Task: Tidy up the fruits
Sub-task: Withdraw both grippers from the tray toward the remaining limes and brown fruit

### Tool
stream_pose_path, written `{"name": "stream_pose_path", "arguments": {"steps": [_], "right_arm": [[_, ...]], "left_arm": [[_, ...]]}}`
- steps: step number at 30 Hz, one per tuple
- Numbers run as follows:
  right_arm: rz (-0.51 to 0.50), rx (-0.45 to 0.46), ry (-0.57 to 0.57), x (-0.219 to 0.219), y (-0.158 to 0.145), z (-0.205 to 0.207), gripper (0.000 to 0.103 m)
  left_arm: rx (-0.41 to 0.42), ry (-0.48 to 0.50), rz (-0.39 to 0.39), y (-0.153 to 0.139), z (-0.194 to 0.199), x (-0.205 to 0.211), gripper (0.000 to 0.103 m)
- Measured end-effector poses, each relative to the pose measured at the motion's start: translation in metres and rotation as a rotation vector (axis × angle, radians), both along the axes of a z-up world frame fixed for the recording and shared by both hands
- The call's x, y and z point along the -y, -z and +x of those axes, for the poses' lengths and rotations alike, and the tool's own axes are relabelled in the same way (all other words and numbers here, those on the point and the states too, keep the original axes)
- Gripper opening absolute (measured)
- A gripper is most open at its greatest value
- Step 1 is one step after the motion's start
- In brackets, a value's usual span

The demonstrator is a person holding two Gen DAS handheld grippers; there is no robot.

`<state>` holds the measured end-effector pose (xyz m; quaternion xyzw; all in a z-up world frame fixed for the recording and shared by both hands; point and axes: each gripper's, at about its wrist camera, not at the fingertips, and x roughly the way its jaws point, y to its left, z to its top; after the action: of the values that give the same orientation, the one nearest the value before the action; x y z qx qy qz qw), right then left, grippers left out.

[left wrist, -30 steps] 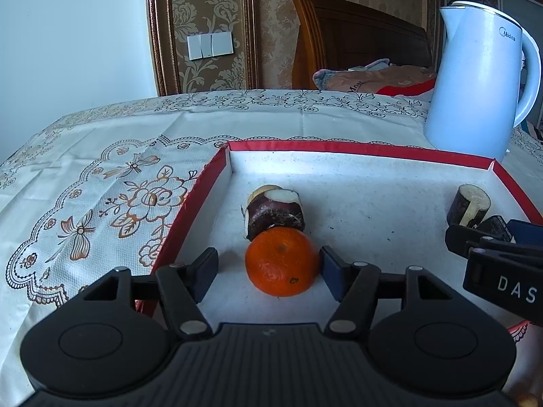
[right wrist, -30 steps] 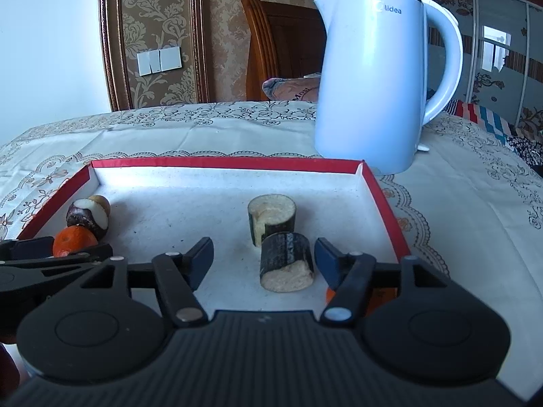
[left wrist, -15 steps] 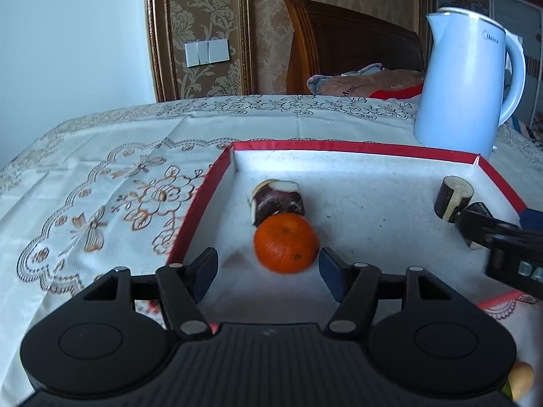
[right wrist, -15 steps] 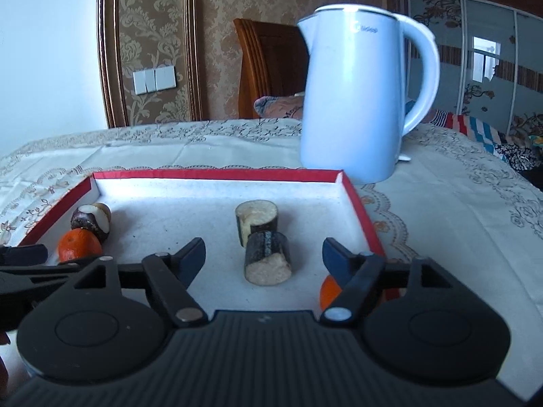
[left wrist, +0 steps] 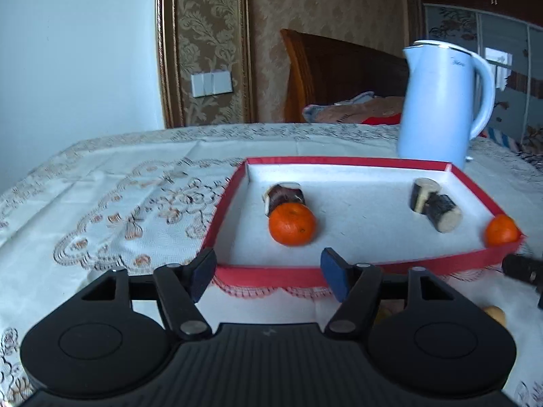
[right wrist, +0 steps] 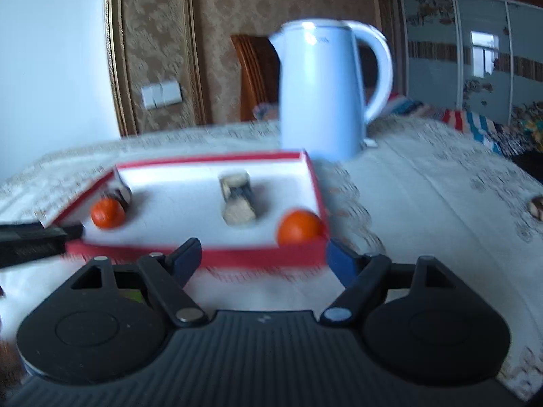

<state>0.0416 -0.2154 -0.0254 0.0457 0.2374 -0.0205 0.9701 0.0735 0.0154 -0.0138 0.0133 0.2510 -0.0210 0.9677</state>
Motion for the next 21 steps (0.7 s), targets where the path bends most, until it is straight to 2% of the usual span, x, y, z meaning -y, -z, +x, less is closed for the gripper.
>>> {"name": "stream_pose_path", "arguments": {"steps": [7,15,18,21], "right_arm": [[-0.013,-0.066,-0.028,0.008,0.012,-0.025,0.080],[-0.073,-0.117,-0.125,-0.020,0.016,-0.022,0.084],[-0.096,-0.104,-0.131,-0.028,0.014,-0.021,0.084],[-0.113,-0.086,-0.083,-0.028,0.013,-0.016,0.084]], "left_arm": [[-0.023,0.018,-0.029,0.003,-0.002,-0.005,0.069],[-0.057,0.014,-0.058,0.006,0.002,-0.010,0.069],[-0.061,0.016,-0.064,0.006,0.003,-0.011,0.069],[-0.058,0.020,-0.060,0.006,0.002,-0.011,0.069]]}}
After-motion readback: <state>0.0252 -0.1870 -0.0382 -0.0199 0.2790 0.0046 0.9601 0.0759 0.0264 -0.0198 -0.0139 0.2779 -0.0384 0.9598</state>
